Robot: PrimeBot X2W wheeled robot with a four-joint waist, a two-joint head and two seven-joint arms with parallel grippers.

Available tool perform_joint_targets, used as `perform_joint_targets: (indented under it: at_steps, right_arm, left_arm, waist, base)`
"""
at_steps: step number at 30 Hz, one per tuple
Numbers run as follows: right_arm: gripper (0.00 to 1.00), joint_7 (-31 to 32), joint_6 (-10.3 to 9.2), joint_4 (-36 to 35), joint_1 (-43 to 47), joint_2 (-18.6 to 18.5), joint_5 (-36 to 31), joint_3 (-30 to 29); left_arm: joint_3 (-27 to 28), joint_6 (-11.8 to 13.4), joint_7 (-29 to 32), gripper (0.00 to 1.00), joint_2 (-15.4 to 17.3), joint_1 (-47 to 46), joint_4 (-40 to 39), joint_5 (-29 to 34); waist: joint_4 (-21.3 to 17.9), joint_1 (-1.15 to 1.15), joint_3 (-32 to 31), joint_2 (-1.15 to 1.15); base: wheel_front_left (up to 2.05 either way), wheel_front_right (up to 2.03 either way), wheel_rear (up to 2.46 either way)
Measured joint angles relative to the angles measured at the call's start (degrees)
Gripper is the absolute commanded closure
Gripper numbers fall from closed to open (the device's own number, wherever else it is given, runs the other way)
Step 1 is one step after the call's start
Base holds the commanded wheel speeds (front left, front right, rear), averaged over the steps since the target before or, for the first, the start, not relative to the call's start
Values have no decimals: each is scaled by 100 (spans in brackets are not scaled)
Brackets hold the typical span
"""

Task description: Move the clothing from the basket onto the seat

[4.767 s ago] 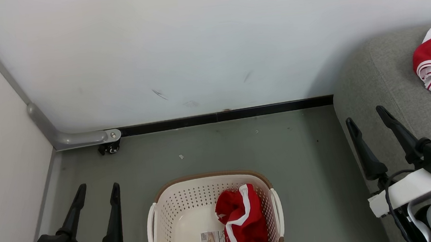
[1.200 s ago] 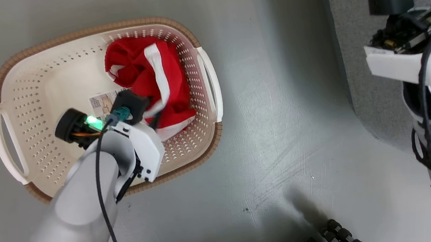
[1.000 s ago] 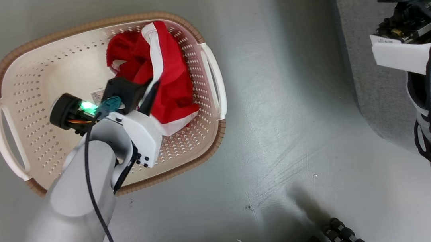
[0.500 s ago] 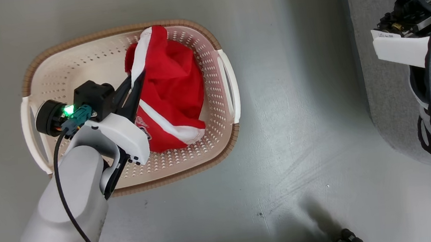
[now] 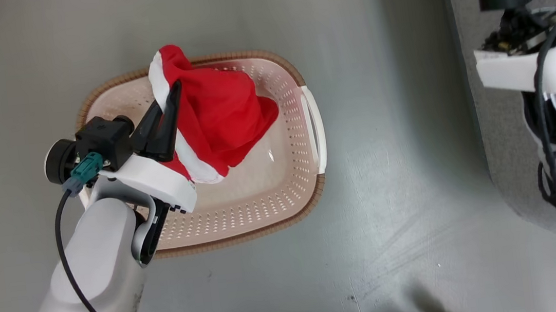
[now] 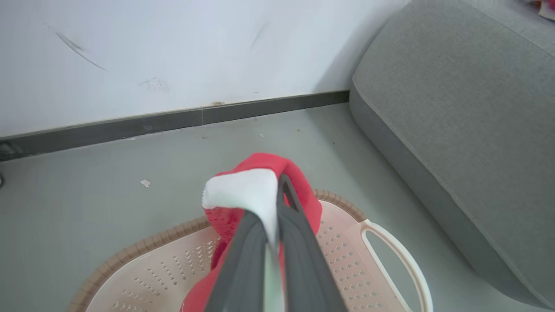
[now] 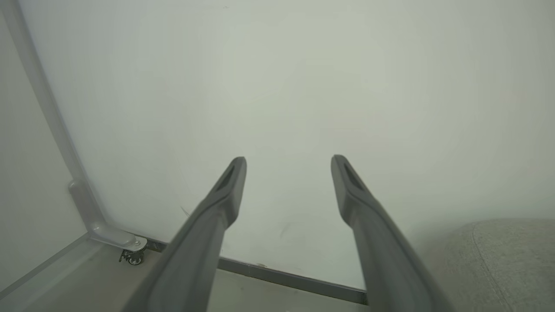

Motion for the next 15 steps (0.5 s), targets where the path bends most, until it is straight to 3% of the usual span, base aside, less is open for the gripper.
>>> perform_joint_targets:
  at_steps: [15]
  right_arm:
    - [0, 1, 0, 556, 712, -107, 177, 29]
  left_arm:
    - [565, 89, -16, 100, -1, 456, -1066, -86]
  waist:
    - [256, 0, -883, 0]
  base:
    - [0, 0, 0]
